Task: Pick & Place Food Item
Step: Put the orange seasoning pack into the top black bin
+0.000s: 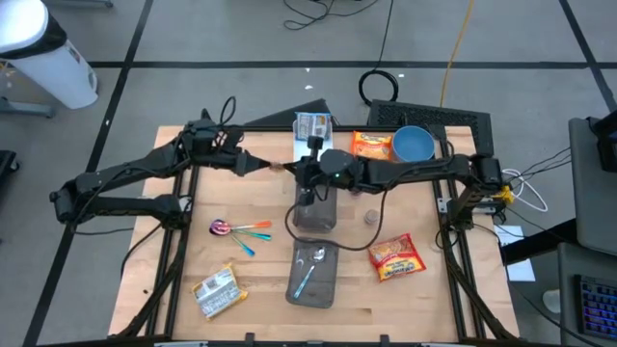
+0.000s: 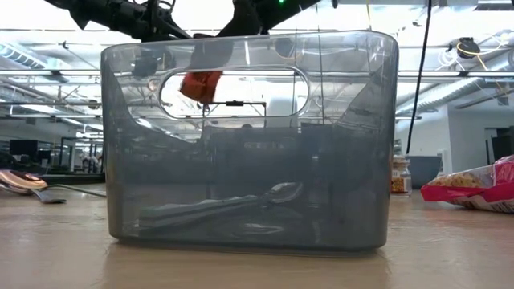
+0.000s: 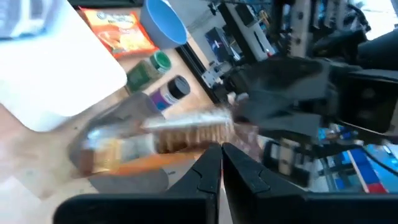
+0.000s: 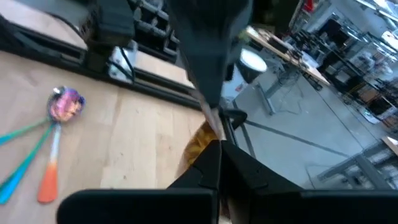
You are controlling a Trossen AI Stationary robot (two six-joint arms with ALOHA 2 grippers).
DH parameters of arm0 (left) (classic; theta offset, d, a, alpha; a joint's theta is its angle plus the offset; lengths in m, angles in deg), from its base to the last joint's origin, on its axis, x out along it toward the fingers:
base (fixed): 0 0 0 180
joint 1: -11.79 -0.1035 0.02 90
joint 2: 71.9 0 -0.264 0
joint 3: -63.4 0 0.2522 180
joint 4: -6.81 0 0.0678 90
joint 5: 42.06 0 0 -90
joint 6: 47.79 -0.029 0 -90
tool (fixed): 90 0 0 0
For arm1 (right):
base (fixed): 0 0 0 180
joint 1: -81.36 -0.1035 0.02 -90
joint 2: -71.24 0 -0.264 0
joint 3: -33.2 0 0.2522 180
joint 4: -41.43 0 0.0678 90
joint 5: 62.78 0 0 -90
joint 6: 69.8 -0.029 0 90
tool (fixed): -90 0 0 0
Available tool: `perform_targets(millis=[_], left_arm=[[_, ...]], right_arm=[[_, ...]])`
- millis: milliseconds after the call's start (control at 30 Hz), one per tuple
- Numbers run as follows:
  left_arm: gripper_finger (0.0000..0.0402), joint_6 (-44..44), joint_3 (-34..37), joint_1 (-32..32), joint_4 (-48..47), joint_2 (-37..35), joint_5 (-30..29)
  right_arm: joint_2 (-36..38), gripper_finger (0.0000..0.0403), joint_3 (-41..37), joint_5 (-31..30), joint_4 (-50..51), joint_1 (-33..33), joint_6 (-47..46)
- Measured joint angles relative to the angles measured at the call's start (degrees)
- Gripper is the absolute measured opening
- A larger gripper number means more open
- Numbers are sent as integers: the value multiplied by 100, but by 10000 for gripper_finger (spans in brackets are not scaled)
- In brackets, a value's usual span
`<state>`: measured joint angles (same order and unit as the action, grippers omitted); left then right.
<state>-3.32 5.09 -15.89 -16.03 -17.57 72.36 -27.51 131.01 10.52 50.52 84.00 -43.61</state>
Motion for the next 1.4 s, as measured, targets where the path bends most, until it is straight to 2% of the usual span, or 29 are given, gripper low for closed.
perform_targets(millis=[233,333,467,567,800,900,1000,1100,1300,1400], left_arm=[[89,-141,0,-370,-20,4,-104],[126,-374,0,-522,-20,4,-43],[162,-917,0,-626,-17,4,-50],[177,-1359,0,-648,-23,4,-286],[186,-2070,0,-634,-51,4,-980],[186,-2338,0,-633,-51,4,-1004],[187,-2172,0,-631,-34,4,-992],[187,-1871,0,-631,-111,4,-830],[187,-1977,5,-620,-286,4,-46],[187,-2001,7,-536,-300,4,61]], right_arm=[[234,0,0,63,17,-11,-287],[369,0,1,315,155,-8,-472],[528,0,10,605,599,27,-878],[731,0,-6,823,1277,48,-1202],[894,0,1,938,2220,72,-1718],[904,0,7,934,2522,72,-1780],[890,0,7,930,2745,72,-1800],[798,0,9,927,2813,74,-1802],[797,0,-159,910,2796,113,-1766],[785,0,-382,904,2897,190,-1881]])
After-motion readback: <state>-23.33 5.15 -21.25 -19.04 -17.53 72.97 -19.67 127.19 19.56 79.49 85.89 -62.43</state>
